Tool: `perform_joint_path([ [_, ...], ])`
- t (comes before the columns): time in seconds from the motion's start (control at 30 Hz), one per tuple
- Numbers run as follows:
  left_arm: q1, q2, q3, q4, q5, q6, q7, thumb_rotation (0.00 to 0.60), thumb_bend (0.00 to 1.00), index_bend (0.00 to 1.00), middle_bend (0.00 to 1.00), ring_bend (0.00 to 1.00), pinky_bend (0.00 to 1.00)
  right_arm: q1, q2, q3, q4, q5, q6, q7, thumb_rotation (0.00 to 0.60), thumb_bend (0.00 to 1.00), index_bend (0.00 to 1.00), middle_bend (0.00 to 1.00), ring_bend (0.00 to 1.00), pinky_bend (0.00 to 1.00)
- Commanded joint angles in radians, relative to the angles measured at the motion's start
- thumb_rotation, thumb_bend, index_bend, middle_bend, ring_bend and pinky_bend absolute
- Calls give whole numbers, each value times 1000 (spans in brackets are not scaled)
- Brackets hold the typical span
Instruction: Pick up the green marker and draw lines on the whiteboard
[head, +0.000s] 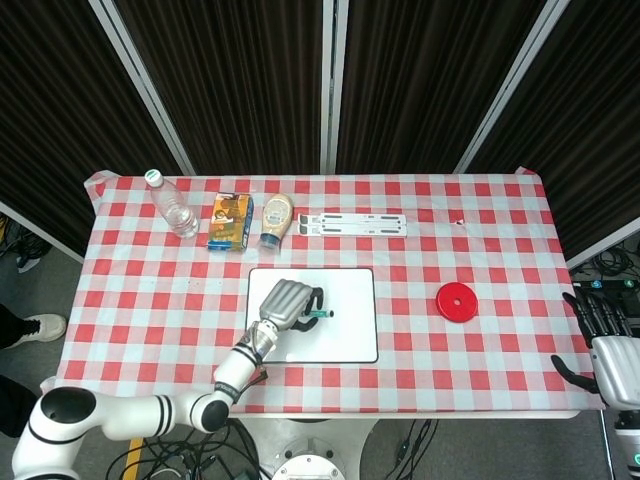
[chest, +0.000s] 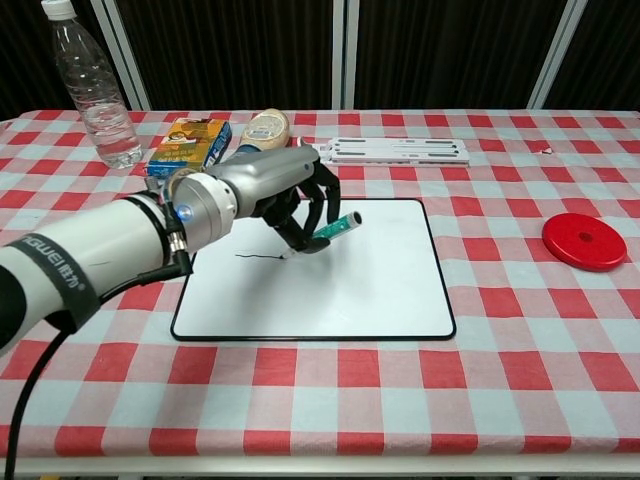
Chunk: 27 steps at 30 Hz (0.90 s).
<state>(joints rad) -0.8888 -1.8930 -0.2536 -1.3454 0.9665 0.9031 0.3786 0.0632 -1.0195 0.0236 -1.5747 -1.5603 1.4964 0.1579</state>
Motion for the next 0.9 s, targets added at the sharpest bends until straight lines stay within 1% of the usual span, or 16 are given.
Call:
perform_joint_path([
  [0.03,-9,1,-9,-18,-1,7,15,600,427,603,629,827,900,-1,1,1,1,1,2,3,600,150,0,0,0,0],
  [0.2,21,65,7,-96,15,59,38,600,427,603,629,827,900,3,-2,2,9,-6,-1,12,600,150,0,0,0,0],
  [0.37,71,142,46,-172,19,98,47,600,426,602,628,827,900,16,-13,2,16,-17,-15,18,600,150,0,0,0,0],
  [0.47,94,166,70,-202,17,114,50,600,426,601,628,827,899,22,-17,2,17,-24,-19,18,600,150,0,0,0,0],
  [0.63,110,160,91,-211,9,116,48,600,426,601,627,827,900,27,-17,0,11,-30,-22,10,600,150,0,0,0,0],
  [0.9,106,118,91,-159,7,102,40,600,426,601,627,827,900,19,-10,-1,1,-24,-14,0,600,150,0,0,0,0],
])
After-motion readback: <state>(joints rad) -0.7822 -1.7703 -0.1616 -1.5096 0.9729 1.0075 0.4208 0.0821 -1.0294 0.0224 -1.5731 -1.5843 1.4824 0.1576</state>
